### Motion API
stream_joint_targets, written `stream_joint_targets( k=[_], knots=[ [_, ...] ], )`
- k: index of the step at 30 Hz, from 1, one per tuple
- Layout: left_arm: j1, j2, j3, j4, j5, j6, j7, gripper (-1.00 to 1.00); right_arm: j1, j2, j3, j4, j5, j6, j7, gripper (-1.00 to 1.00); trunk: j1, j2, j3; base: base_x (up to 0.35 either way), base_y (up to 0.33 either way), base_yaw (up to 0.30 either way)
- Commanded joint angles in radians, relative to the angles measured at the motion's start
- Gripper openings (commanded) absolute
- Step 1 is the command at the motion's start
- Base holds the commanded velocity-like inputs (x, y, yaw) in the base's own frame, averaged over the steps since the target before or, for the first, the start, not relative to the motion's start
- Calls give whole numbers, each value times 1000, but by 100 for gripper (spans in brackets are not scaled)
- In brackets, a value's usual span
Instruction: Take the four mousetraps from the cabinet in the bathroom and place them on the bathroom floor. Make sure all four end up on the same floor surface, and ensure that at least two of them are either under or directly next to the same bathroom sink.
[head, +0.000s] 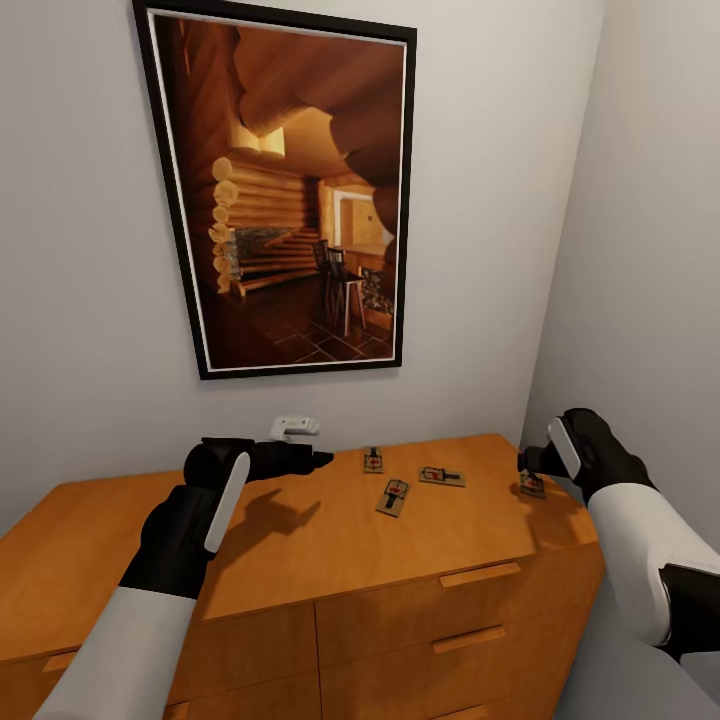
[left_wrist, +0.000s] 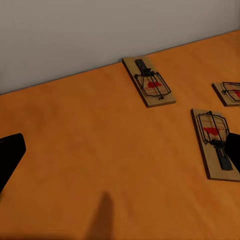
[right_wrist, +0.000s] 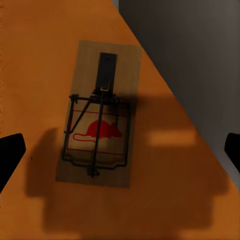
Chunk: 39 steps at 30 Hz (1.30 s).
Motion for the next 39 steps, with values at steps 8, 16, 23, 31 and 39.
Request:
stream_joint_targets(
  k=[8, 16, 23, 31, 39],
  knots=[
    [-1, 0, 0, 0, 8, 5, 5, 100, -1, 8, -2, -1, -4, 3, -5, 100, 0, -1, -1, 0, 0, 0],
    [-1, 0, 0, 0, 8, 5, 5, 100, -1, 12, -2, 2, -5, 3, -6, 100, 0, -1, -1, 0, 0, 0],
    [-1, 0, 0, 0, 8, 5, 5, 100, -1, 13, -2, 29, -5, 3, -6, 100, 0, -1, -1, 0, 0, 0],
    [-1, 0, 0, 9, 8, 5, 5, 100, -1, 13, -2, 54, -5, 3, -5, 100, 0, -1, -1, 0, 0, 0],
    [-1, 0, 0, 13, 8, 5, 5, 100, -1, 12, -3, 60, -5, 3, -4, 100, 0, -1, -1, 0, 0, 0]
  ],
)
